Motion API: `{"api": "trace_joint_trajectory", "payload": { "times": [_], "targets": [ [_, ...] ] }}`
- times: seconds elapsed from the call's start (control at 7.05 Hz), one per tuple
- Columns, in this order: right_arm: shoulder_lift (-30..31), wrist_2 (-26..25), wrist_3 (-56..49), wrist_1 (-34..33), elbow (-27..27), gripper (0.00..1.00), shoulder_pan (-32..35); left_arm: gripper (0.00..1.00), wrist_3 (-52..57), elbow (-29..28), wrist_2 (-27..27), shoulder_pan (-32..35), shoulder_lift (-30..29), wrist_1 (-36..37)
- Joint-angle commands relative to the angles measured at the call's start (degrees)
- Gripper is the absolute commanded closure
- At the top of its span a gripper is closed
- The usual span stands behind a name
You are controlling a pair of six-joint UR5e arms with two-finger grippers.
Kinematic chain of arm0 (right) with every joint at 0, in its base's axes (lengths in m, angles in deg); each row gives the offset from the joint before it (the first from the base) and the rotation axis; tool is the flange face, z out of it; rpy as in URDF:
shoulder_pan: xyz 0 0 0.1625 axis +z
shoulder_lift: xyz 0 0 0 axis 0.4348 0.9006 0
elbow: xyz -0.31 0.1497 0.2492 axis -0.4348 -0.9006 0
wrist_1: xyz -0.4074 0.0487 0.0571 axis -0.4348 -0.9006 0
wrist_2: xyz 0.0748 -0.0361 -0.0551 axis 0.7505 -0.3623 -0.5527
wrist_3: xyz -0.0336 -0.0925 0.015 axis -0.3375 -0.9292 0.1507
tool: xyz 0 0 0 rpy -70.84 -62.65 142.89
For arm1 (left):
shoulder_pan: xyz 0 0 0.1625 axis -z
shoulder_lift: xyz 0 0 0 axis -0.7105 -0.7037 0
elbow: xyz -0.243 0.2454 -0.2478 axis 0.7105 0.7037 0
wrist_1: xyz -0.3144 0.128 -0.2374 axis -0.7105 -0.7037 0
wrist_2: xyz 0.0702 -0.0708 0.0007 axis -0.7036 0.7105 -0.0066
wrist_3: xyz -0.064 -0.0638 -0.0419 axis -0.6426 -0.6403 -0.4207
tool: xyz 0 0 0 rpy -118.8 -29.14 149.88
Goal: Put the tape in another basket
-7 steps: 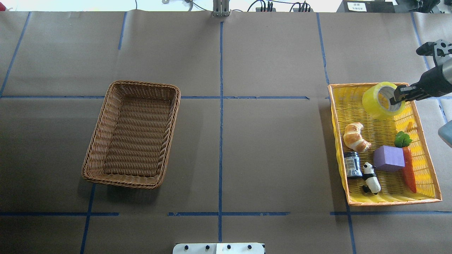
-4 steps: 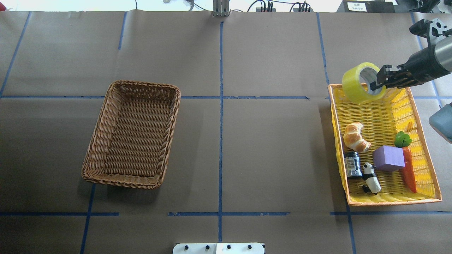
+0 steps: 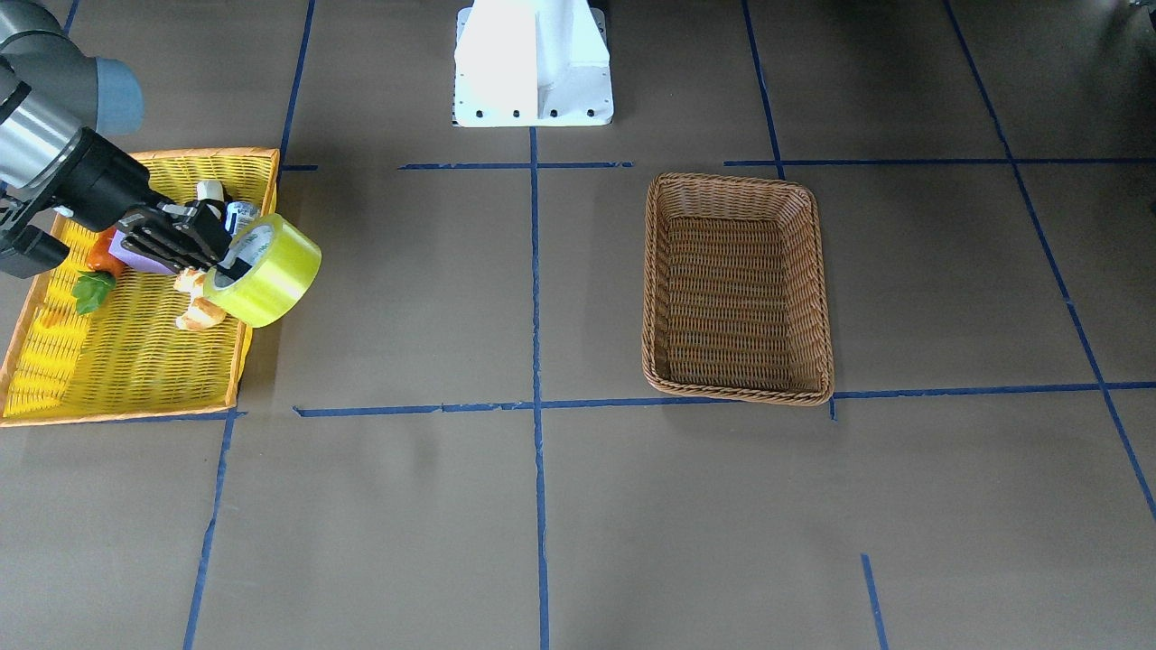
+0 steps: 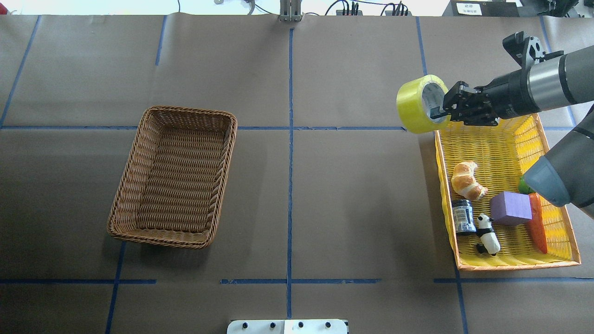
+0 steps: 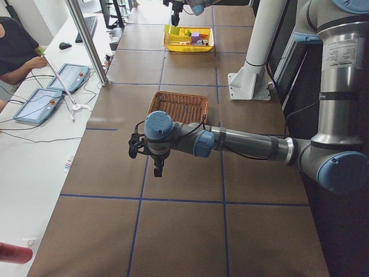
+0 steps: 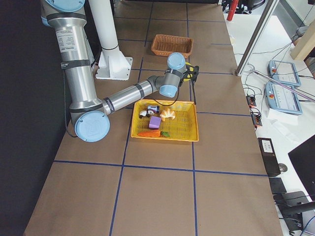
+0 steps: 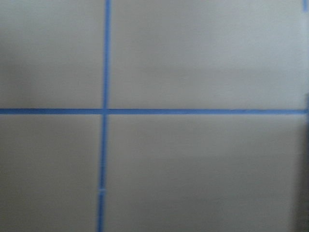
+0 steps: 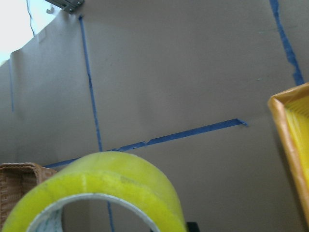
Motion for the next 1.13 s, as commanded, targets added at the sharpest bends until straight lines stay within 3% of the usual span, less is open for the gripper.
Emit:
{"api": "trace_joint_trajectory", "payload": {
  "times": [0.0,0.14,0.28,0.57,0.85,0.99],
  "targets": [
    [-0.04,-8.67,12.12,10.64,0.11,1.0,-6.29,0.0,-24.86,0.17,4.39,-5.27,-0.08,-18.42],
    [-0.04,-12.02,17.04,15.21,0.28,1.0,-8.84,0.0,-38.21,-0.18,3.78,-8.78,-0.78,-28.09],
    [-0.04,-14.05,20.75,19.69,0.2,0.99,-10.61,0.0,-46.79,-0.44,3.78,-10.55,-2.61,-33.76],
    [-0.13,-21.15,22.45,22.28,0.63,0.99,-16.31,0.0,-57.44,0.51,1.86,-14.33,-3.51,-41.77],
    [-0.39,-25.75,24.29,27.88,0.46,0.99,-20.46,0.0,-83.31,1.49,-8.22,-23.27,-7.09,-57.91],
    [-0.39,-25.85,26.56,32.0,-0.06,0.99,-21.69,0.0,-90.48,1.75,-12.26,-26.62,-8.76,-61.72]
  ]
}}
